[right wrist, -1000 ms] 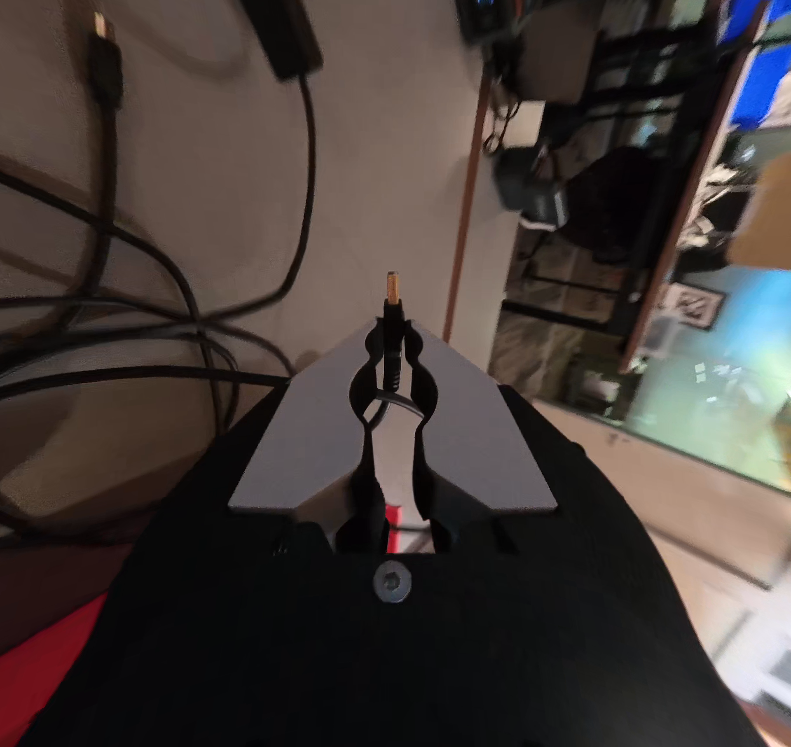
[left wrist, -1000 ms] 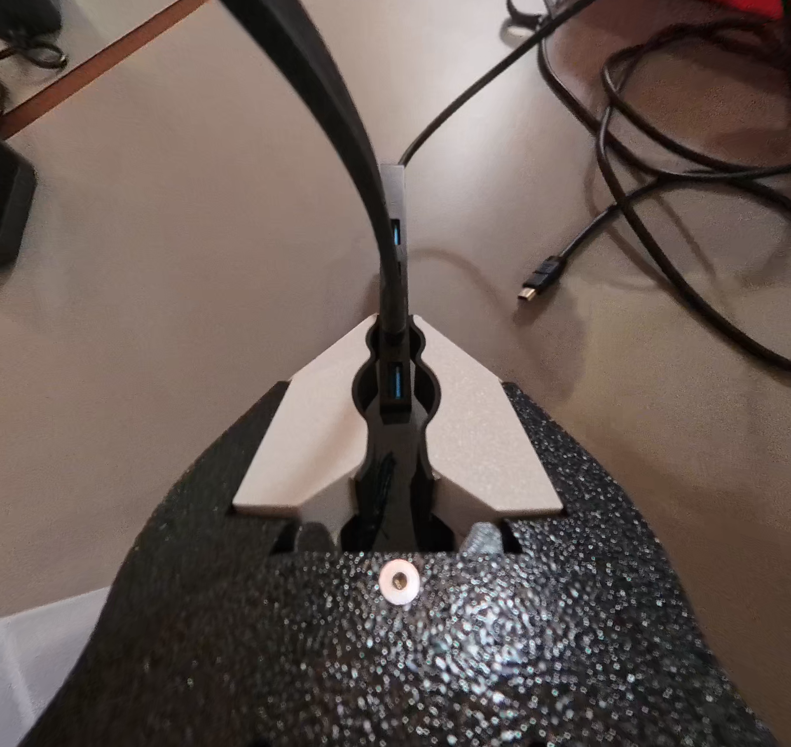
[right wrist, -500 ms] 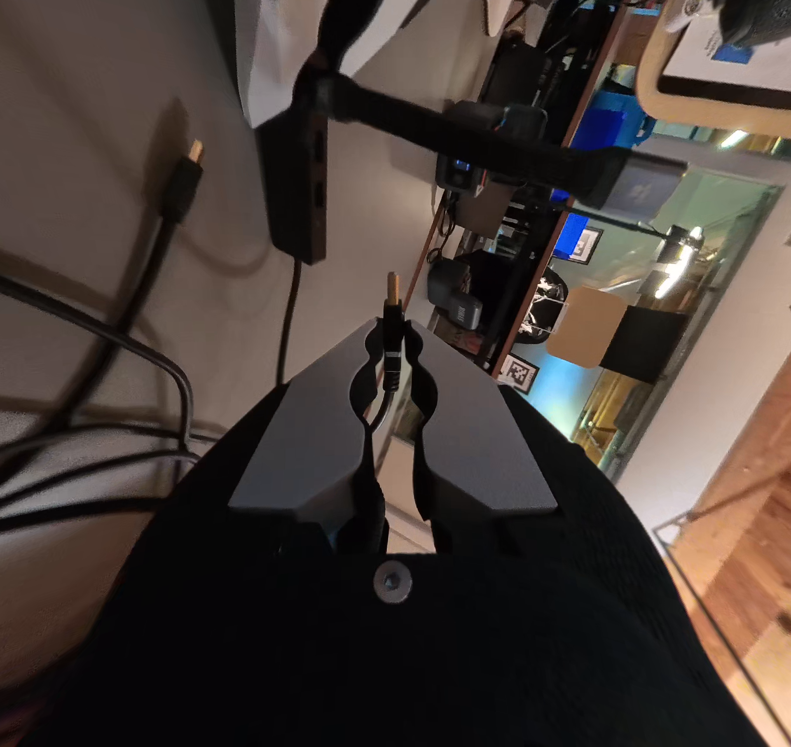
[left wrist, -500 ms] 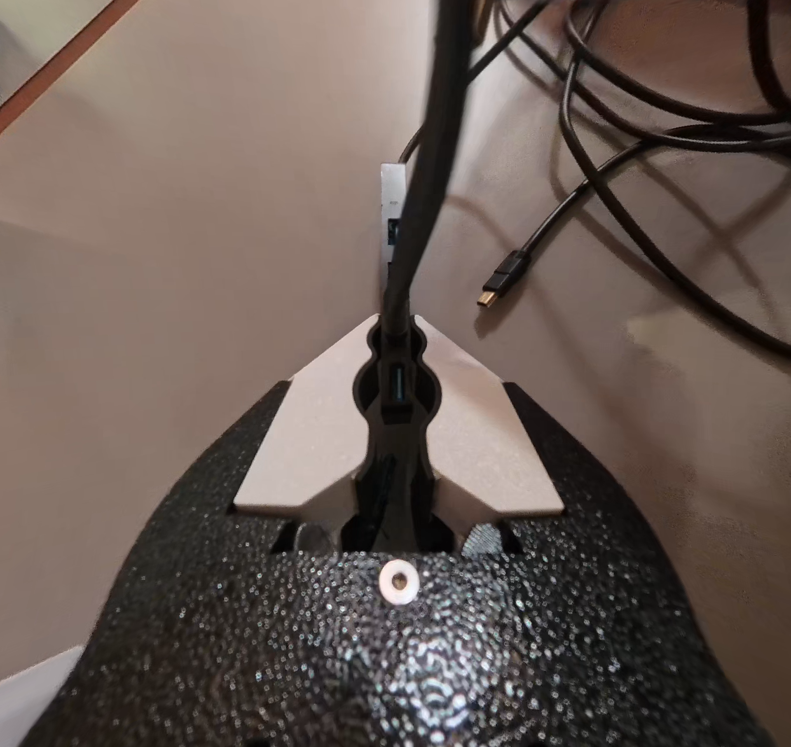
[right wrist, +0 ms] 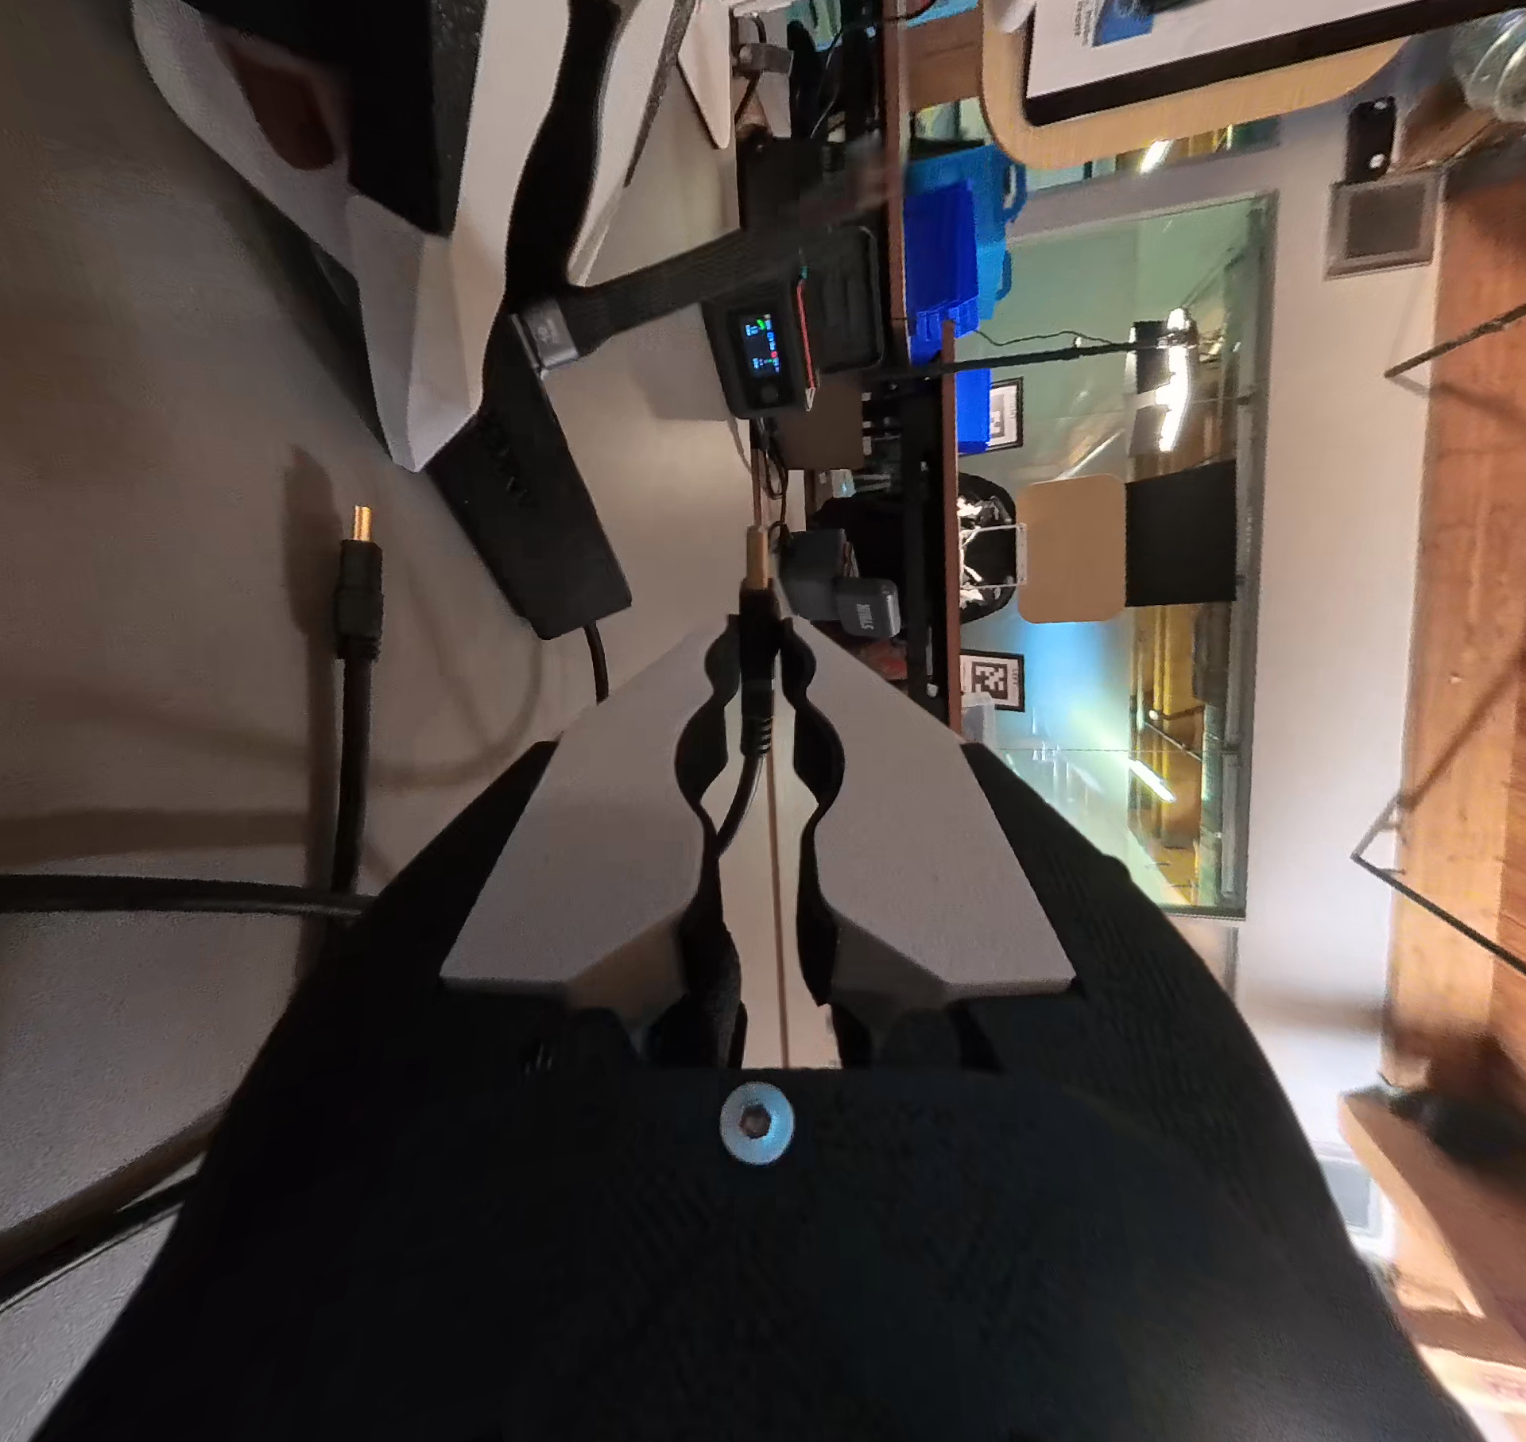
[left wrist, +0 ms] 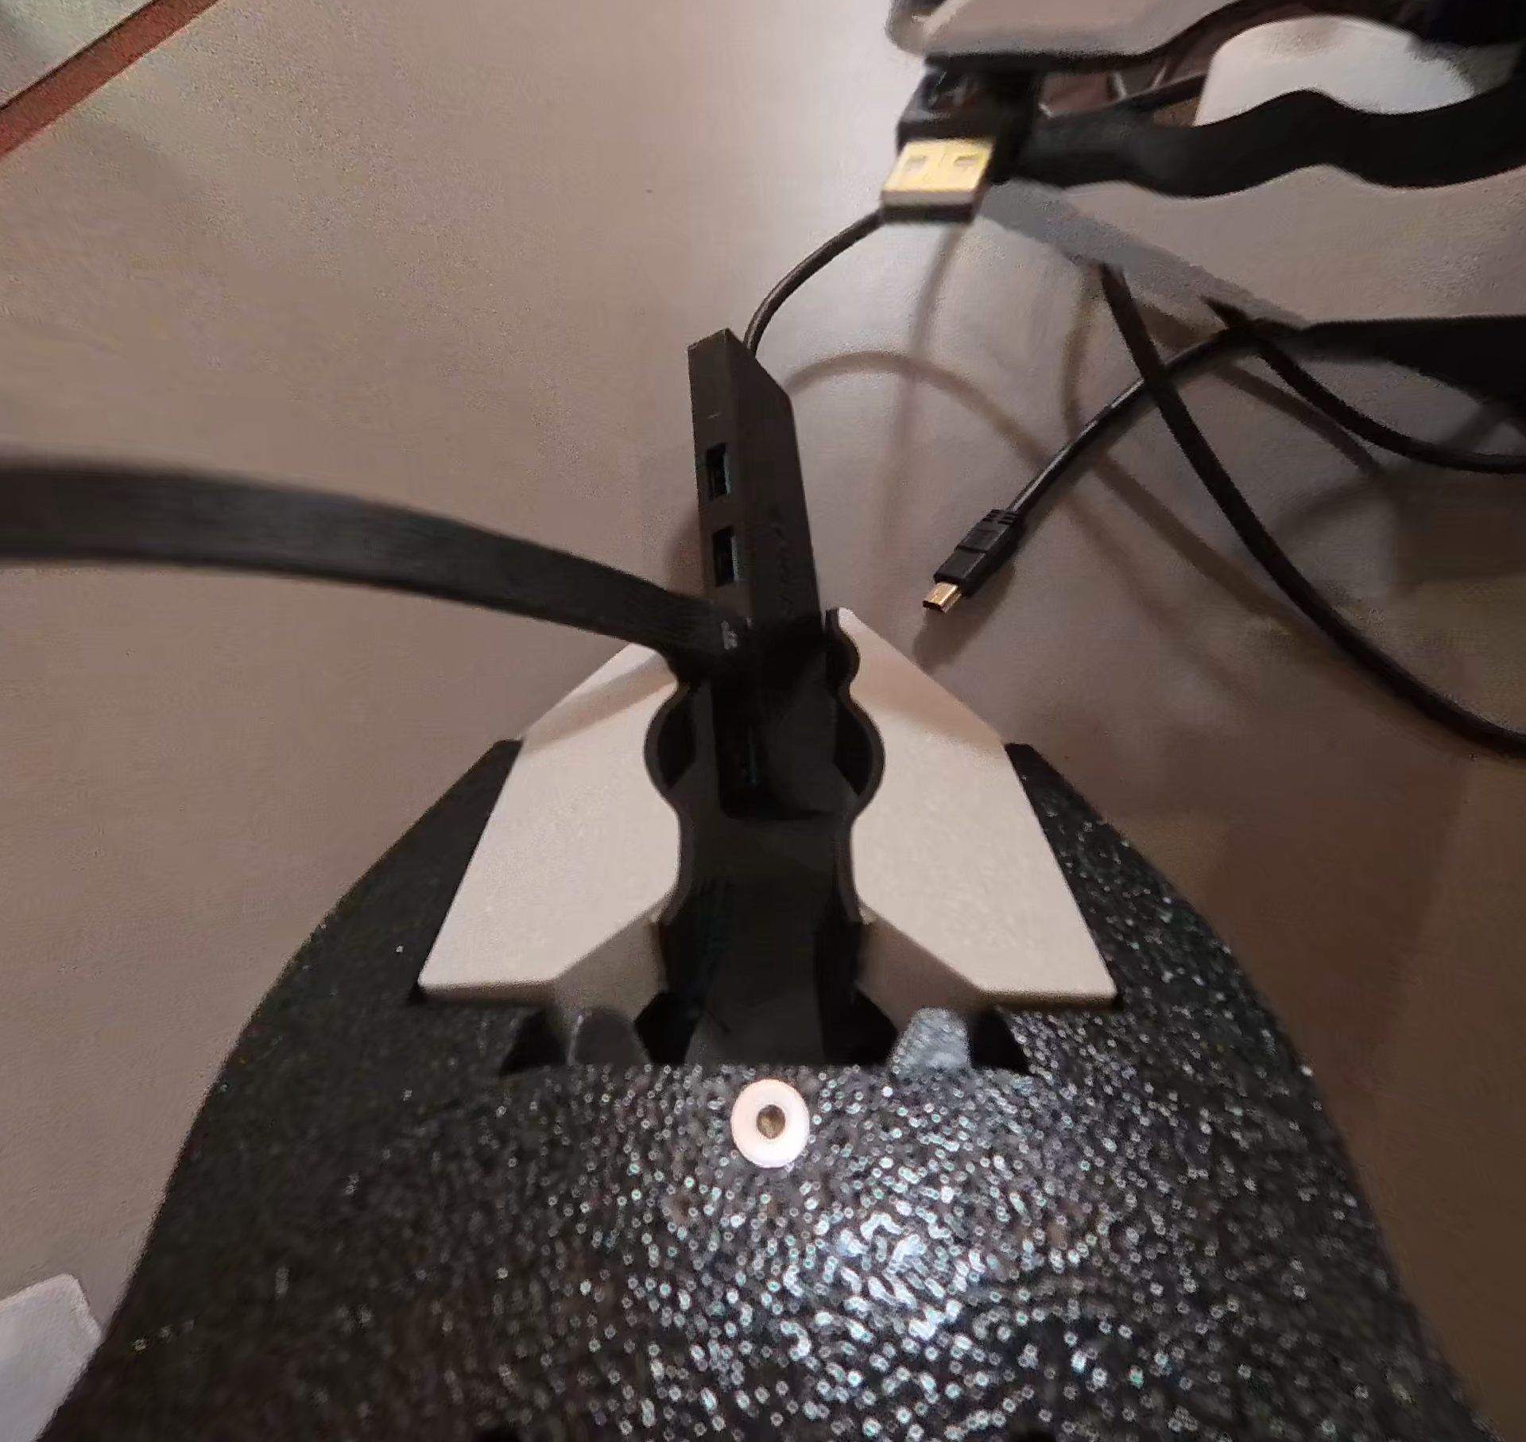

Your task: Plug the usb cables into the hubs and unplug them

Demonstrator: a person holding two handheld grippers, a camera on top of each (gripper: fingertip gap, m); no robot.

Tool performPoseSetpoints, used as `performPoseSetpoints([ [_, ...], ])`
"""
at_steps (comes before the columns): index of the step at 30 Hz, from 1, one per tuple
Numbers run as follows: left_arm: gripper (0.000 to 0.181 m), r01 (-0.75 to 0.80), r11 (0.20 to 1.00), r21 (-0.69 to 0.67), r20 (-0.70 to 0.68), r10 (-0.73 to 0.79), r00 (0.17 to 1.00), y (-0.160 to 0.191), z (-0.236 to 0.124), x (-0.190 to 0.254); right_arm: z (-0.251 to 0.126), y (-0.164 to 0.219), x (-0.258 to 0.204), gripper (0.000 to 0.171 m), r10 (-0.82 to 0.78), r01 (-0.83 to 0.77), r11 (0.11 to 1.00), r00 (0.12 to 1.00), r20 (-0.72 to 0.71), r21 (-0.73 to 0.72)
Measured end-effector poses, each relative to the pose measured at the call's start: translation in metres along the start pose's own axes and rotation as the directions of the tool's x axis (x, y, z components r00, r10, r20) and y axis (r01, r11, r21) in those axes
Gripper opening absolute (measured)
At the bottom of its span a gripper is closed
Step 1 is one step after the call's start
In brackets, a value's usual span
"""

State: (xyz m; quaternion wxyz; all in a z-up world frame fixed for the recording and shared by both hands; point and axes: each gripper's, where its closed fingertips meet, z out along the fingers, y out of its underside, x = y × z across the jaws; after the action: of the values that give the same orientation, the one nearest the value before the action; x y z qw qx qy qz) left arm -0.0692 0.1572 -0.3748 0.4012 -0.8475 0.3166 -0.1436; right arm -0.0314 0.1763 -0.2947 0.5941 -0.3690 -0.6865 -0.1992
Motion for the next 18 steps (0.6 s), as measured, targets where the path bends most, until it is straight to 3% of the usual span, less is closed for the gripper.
performPoseSetpoints([
  [6,0.041,-0.053,0.999,0.008,0.021,0.053,0.998,-0.002,-0.002,-0.002,-0.009,-0.009,0.001,0.007,0.022,-0.019,0.997,0.999,-0.044,0.077],
  [12,0.04,-0.133,0.988,0.077,0.012,0.133,0.991,-0.014,-0.005,0.006,-0.011,-0.016,-0.006,0.007,0.052,-0.05,0.991,0.999,-0.013,0.128],
  [18,0.038,0.043,0.999,-0.015,-0.021,-0.044,0.999,0.003,-0.004,-0.003,-0.008,-0.016,-0.019,0.007,0.097,-0.106,0.985,0.993,0.072,0.138],
])
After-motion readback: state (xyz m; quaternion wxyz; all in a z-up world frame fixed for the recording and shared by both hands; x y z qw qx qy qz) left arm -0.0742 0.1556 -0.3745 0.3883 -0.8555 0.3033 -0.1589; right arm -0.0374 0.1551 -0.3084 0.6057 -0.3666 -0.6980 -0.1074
